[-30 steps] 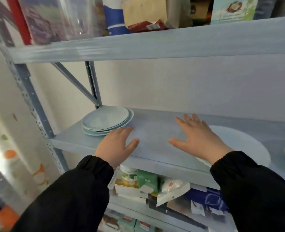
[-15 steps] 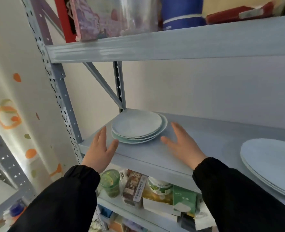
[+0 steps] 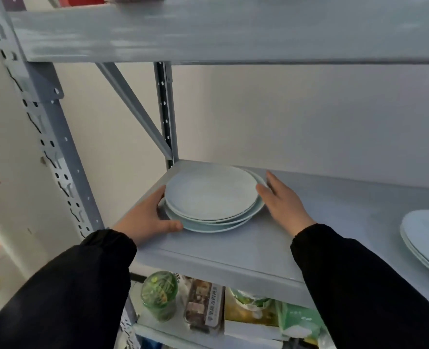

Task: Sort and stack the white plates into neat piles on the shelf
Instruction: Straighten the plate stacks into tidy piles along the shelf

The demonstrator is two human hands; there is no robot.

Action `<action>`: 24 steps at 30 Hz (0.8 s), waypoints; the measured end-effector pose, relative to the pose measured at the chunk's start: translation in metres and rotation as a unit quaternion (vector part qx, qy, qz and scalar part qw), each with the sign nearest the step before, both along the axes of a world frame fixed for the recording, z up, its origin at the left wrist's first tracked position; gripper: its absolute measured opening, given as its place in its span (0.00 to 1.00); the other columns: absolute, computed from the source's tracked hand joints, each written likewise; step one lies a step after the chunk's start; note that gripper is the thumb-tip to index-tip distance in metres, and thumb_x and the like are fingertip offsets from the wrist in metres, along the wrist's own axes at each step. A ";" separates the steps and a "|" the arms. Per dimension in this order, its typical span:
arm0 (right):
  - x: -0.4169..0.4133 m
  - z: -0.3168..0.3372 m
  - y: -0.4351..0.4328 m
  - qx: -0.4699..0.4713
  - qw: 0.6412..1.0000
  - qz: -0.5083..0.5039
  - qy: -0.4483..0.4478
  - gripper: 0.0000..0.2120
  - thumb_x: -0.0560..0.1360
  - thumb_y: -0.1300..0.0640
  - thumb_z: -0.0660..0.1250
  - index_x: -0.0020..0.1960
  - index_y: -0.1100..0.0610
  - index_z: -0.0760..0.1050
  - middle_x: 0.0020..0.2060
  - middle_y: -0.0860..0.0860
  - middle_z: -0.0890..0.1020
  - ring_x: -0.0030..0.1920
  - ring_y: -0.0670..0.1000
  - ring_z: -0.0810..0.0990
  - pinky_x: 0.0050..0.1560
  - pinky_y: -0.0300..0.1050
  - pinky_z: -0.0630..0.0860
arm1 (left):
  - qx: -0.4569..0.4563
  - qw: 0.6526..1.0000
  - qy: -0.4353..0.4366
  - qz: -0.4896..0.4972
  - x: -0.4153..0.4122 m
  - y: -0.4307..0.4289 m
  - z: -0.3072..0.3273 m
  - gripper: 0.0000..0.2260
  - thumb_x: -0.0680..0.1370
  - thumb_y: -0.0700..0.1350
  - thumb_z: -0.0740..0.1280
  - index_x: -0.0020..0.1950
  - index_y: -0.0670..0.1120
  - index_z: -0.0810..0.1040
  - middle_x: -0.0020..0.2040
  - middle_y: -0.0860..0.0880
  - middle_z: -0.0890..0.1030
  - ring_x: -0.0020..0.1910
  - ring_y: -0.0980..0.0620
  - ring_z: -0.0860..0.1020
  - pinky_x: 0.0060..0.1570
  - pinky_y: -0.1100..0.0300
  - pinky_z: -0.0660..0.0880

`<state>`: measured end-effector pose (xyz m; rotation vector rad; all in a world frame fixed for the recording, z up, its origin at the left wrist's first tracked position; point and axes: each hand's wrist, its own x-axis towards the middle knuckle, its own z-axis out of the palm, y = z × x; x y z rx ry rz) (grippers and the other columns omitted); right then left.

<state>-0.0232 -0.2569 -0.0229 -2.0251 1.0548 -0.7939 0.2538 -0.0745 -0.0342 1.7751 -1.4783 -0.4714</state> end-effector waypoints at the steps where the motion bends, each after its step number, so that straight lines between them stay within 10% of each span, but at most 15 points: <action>1: 0.002 0.000 -0.002 -0.001 1.000 0.002 0.003 0.31 0.81 0.42 0.59 0.80 0.50 0.57 0.78 0.46 0.63 0.77 0.47 0.61 0.71 0.40 0.57 | -0.008 1.000 -0.001 -0.005 0.003 -0.003 -0.003 0.43 0.64 0.57 0.81 0.74 0.66 0.62 0.68 0.66 0.72 0.68 0.64 0.69 0.67 0.55 0.67; 5: 0.006 0.000 -0.009 -0.022 0.999 0.005 0.025 0.29 0.82 0.43 0.59 0.79 0.51 0.61 0.76 0.46 0.65 0.76 0.47 0.63 0.68 0.38 0.58 | -0.024 0.999 -0.003 -0.027 0.008 -0.012 -0.001 0.44 0.59 0.61 0.81 0.71 0.67 0.64 0.64 0.72 0.72 0.64 0.73 0.68 0.61 0.71 0.66; 17: 0.014 0.001 -0.006 -0.048 0.992 0.092 0.072 0.11 0.81 0.46 0.61 0.63 0.40 0.74 0.57 0.36 0.80 0.58 0.40 0.76 0.50 0.28 0.66 | -0.002 1.000 -0.021 0.020 0.026 -0.013 -0.007 0.60 0.53 0.72 0.78 0.79 0.55 0.56 0.77 0.56 0.63 0.75 0.55 0.63 0.73 0.47 0.61; 24: 0.011 0.000 -0.008 -0.032 0.993 0.095 0.067 0.18 0.80 0.42 0.60 0.70 0.39 0.69 0.62 0.36 0.77 0.62 0.41 0.75 0.55 0.34 0.68 | -0.048 0.995 0.092 0.004 0.000 -0.002 0.011 0.36 0.55 0.77 0.71 0.57 0.62 0.72 0.49 0.75 0.78 0.51 0.75 0.75 0.55 0.71 0.72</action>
